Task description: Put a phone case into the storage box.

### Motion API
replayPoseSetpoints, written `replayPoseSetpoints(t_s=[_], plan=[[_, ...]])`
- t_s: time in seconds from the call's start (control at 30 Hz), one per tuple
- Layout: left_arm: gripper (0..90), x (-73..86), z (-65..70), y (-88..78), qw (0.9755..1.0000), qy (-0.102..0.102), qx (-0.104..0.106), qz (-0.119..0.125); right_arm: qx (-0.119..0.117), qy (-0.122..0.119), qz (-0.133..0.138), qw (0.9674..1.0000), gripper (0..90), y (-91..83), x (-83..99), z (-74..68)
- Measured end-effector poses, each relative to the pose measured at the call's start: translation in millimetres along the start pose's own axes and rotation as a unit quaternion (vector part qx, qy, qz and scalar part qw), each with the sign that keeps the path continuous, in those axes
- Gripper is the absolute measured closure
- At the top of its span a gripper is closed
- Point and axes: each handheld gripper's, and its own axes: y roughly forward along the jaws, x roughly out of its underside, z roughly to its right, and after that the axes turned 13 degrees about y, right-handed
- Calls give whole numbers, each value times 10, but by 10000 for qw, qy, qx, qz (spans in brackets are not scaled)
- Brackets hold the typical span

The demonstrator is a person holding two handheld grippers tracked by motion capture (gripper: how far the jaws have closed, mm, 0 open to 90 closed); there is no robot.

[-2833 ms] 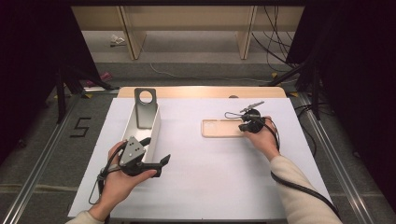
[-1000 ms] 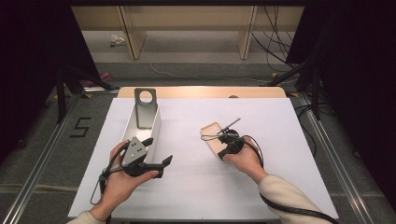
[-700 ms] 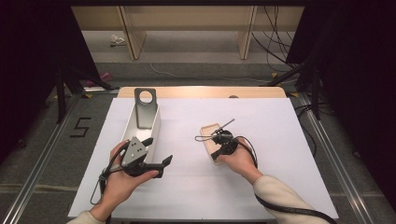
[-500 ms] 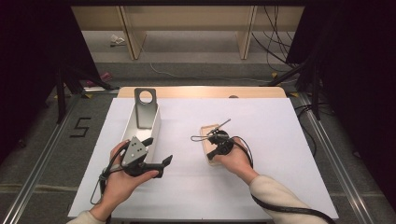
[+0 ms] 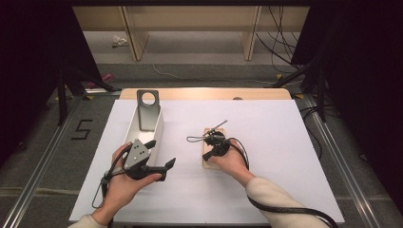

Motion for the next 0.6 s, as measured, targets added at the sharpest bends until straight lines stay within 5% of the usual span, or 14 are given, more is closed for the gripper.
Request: replayPoseSetpoints(t_s=[0.27,0.3,0.47,0.6], plan=[[127,4,1,1,10000,-7,12,-2,27,-81,20,10000,900,-6,-5,-4],[127,4,-1,-1,10000,0,13,0,44,-115,66,9999,844,-13,-4,-2],[127,11,-8,-5,10000,-20,-1,4,350,-620,132,9974,667,-137,-10,-4],[124,17,-8,-2,10000,-31,7,23,535,-1241,264,9905,507,-242,-8,25]])
